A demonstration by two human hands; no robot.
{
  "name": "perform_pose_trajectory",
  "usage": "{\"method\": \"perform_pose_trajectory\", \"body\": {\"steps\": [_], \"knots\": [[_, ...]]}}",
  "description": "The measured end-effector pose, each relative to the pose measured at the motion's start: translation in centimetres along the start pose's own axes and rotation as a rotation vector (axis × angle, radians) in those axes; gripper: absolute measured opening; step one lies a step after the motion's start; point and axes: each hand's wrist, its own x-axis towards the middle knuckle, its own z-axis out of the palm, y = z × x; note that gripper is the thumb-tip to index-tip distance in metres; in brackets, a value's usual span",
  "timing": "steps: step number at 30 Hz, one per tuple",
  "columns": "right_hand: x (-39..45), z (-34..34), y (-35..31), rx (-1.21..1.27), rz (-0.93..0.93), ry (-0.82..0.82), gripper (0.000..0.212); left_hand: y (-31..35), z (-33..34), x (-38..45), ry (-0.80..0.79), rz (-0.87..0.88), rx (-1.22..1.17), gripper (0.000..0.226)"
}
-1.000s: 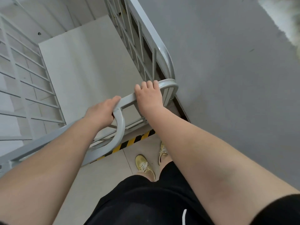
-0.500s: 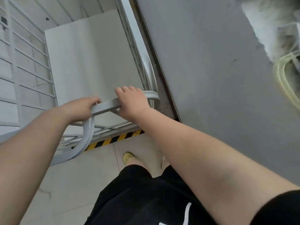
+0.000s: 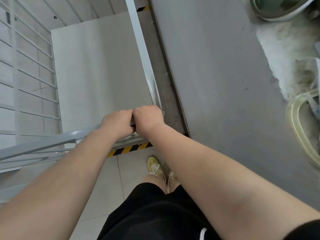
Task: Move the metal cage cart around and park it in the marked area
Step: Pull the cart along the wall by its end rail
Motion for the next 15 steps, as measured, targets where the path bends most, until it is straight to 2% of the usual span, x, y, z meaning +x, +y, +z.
{"method": "perform_pose_trajectory", "body": {"steps": [8, 15], "knots": [[1.2, 0.0, -0.4, 0.092, 0.068, -0.066, 0.016, -0.7, 0.3, 0.6, 0.020, 0.060, 0.116, 0.023], [1.8, 0.1, -0.3, 0.101, 0.086, -0.080, 0.024, -0.8, 0.2, 1.2, 0.019, 0.060, 0.116, 0.020]]}}
